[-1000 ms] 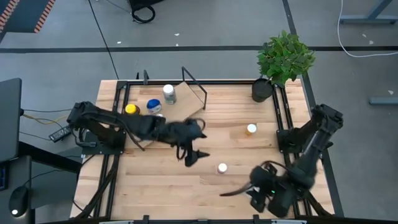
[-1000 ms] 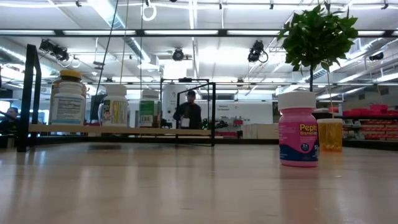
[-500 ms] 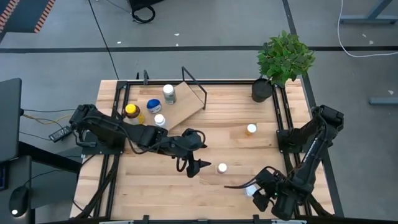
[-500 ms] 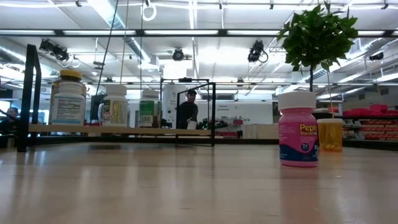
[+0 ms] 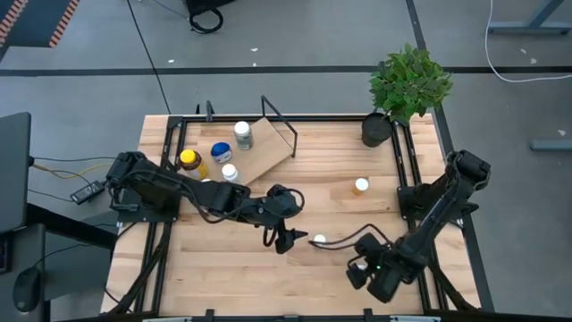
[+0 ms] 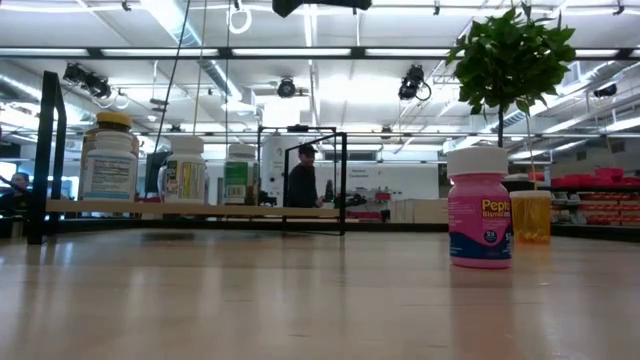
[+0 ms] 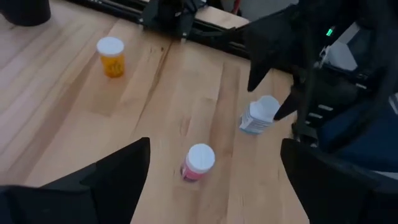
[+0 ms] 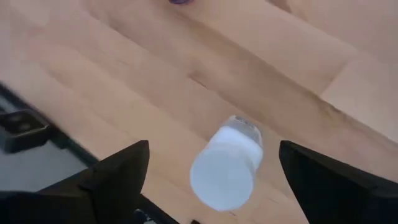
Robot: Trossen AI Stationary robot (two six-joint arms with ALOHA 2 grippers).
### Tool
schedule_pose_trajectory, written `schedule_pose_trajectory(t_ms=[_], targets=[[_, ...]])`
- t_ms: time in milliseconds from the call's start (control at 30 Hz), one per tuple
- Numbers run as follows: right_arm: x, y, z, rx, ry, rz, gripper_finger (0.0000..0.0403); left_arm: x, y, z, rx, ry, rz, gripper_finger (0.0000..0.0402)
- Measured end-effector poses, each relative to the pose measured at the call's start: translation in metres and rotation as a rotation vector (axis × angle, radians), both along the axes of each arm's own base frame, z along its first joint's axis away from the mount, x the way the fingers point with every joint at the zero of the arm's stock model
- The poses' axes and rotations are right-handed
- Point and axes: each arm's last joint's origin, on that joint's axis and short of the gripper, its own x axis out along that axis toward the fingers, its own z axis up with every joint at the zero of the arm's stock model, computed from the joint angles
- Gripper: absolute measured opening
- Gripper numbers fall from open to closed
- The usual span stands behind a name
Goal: Pick and place medicine bottles onto shelf by color
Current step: Put the light blue medicine bottle on the shelf
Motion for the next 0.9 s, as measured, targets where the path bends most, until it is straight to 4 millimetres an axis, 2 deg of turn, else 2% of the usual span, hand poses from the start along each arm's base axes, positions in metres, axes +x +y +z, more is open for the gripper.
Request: schedule_pose_trajectory(t_ms=[233,600,900], targets=[[0.017,-0.006,-0.008,0.136,0.108,-0.061,0.0367,-0.001,0.000,0.001,-0.003,0.002,0.001,0.0364],[0.009,0.004,-0.012,0.175,0.158,-0.123,0.0366,-0.002,0.001,0.001,-0.019,0.012,0.015,0.0364],[0.009,0.007,-0.018,0.149,0.153,-0.151,0.0331,-0.001,0.007,0.003,-0.066,0.003,0.057,0.0364]])
